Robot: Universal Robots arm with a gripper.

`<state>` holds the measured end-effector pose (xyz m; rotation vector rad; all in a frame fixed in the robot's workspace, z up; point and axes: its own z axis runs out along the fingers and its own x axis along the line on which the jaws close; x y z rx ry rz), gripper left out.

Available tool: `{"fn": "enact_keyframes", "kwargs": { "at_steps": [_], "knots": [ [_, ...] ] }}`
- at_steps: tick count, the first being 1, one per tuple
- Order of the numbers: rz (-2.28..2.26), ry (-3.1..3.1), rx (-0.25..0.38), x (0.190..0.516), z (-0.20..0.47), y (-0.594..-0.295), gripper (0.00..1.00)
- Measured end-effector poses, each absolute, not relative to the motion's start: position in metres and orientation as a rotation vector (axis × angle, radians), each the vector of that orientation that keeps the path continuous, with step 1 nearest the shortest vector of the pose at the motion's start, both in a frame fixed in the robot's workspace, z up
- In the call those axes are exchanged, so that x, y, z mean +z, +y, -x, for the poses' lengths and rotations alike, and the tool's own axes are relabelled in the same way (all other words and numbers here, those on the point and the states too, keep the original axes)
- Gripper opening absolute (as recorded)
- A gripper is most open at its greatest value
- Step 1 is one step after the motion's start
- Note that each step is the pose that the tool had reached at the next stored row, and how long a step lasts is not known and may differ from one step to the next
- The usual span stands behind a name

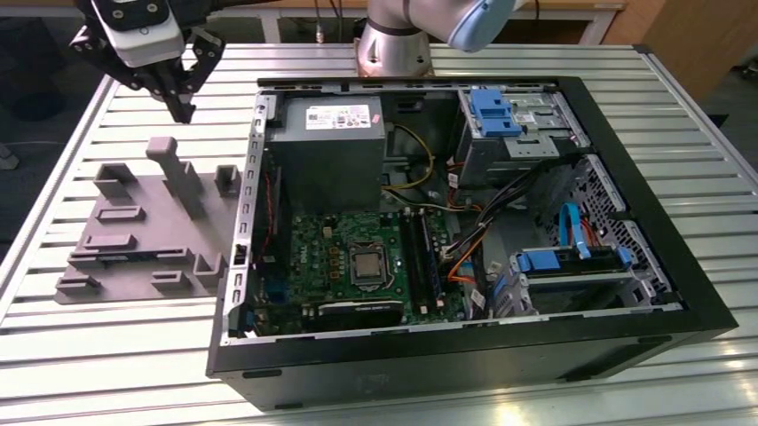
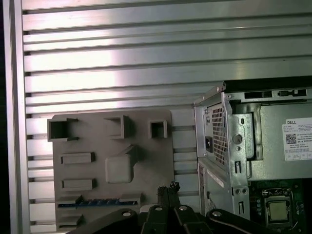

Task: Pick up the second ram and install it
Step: 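Reach for the second ram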

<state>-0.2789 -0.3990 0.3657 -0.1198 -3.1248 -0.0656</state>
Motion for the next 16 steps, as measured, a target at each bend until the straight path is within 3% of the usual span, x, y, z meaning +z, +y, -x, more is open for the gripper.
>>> {"fn": "enact_keyframes", "kwargs": {
  "at_steps": [16],
  "knots": [
    [0.120, -3.123, -0.065, 0.363, 0.292, -0.399, 0.13]
  ]
}}
